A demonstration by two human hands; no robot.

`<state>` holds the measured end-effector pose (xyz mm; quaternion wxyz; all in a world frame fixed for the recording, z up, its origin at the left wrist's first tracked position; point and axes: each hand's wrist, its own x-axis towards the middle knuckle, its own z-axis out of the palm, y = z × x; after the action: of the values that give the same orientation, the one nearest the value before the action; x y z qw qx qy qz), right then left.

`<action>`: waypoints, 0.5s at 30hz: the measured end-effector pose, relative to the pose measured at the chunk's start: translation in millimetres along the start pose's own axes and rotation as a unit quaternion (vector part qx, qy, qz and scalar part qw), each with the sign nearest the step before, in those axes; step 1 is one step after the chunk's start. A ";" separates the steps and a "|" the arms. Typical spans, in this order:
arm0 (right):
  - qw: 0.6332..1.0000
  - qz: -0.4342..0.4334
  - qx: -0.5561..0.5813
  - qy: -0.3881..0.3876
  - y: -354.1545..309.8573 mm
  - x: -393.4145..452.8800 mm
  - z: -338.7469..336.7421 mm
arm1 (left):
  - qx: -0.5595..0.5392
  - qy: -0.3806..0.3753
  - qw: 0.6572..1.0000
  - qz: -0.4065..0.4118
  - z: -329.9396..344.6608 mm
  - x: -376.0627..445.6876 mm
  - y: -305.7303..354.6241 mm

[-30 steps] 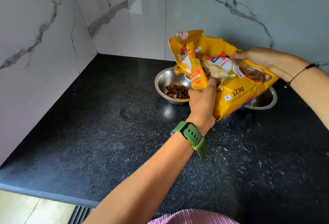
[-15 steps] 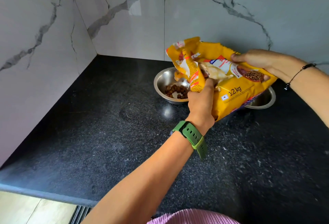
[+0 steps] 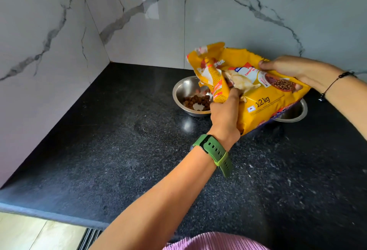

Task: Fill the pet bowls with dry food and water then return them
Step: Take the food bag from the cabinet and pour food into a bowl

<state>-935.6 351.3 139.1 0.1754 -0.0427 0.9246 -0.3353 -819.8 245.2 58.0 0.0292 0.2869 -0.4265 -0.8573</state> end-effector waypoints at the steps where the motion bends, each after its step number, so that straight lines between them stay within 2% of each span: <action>1: 1.000 -0.002 -0.007 -0.002 0.8 1.1 0.3 | 0.002 -0.002 1.000 -0.012 -0.6 -0.5 -1.3; 7: 1.000 -0.003 -0.014 -0.003 3.7 1.2 0.0 | -0.001 -0.005 1.000 -0.010 -2.3 -3.0 -1.2; 15: 0.999 -0.010 0.028 0.017 1.3 -6.5 -1.7 | 0.033 0.004 0.996 0.080 1.7 -5.7 -0.3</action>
<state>-930.0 354.6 141.4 0.1579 -0.0413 0.9174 -0.3630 -815.9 248.3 61.2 0.0899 0.2557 -0.4758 -0.8367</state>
